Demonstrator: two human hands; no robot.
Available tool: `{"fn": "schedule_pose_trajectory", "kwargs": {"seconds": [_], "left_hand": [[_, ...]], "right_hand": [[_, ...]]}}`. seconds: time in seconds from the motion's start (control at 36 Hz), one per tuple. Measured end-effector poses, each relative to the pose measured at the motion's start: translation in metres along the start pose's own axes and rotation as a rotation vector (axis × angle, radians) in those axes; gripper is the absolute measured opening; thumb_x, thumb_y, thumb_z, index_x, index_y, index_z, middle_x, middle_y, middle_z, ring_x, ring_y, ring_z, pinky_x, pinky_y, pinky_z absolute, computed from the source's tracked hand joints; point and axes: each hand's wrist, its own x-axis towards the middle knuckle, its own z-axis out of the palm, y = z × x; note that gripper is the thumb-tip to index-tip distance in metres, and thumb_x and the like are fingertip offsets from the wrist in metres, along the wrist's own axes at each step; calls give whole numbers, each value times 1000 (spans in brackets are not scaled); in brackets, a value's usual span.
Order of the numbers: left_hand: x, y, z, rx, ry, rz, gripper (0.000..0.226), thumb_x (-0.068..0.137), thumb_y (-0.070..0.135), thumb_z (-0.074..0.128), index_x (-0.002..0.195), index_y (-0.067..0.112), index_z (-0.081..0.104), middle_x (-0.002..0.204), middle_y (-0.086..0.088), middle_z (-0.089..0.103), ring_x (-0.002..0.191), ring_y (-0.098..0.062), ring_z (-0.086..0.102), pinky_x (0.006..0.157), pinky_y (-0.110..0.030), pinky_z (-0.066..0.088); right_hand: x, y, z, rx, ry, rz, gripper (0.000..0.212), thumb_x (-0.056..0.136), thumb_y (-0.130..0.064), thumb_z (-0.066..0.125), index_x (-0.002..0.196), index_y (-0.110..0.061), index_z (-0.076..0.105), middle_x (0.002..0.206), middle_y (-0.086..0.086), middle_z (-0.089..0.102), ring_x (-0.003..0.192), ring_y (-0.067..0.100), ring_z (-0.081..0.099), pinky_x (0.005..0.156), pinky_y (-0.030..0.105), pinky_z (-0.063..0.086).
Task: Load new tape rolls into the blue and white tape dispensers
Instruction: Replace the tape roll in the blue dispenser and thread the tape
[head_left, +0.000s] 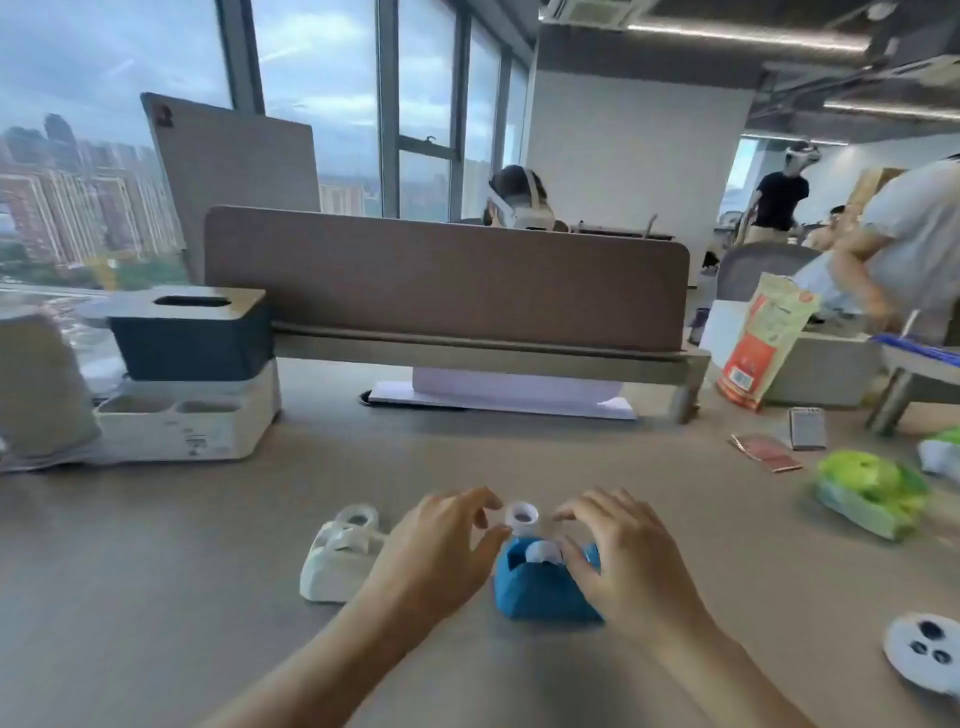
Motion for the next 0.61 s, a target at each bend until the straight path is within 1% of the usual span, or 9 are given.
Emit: {"fn": "schedule_pose_trajectory", "kwargs": {"seconds": [0.06,0.14,0.22,0.31,0.39,0.5,0.61], "left_hand": [[-9,0,10,-50,11,-13,28,90,45,53,116,37,60,104,17,70,99,-8,64,86,-30,53],[-23,1,25,-123,44,17,26,91,38,56,116,34,62,110,18,67,104,-7,59,90,-23,47],[-27,2,33,-136,80,55,27,92,38,57,118,31,64,112,15,67,106,-7,59,90,-17,43],[-30,3,39,-131,92,100,26,94,37,55,117,30,64,114,14,67,106,-9,59,90,-18,44],[-31,4,43,-126,93,129,27,93,37,58,118,30,66,118,15,67,109,-10,59,93,-20,44],[-30,5,46,-177,49,116,35,87,34,67,122,28,66,127,13,66,116,-7,61,98,-13,40],[-31,4,47,-226,33,92,41,86,33,70,126,29,64,135,10,62,124,-3,57,100,-6,35]], "right_hand": [[-11,2,5,45,-2,11,23,87,-48,46,94,-35,63,93,-20,63,90,10,57,79,27,47],[-28,7,18,76,31,26,12,86,-36,55,96,-37,63,93,-22,62,87,7,54,78,25,44],[-36,9,25,71,88,58,18,83,-31,61,100,-37,63,96,-23,62,90,6,53,81,24,40],[-39,7,29,68,144,46,20,83,-31,62,101,-36,64,97,-23,63,93,6,53,85,25,37],[-40,6,32,60,163,33,21,83,-35,59,104,-36,64,100,-22,63,96,7,53,86,23,34],[-42,7,35,64,166,42,25,83,-40,59,107,-35,65,104,-22,64,99,7,55,87,20,31],[-42,10,40,30,217,14,28,84,-43,61,108,-30,69,109,-20,68,107,9,58,92,26,35]]}}
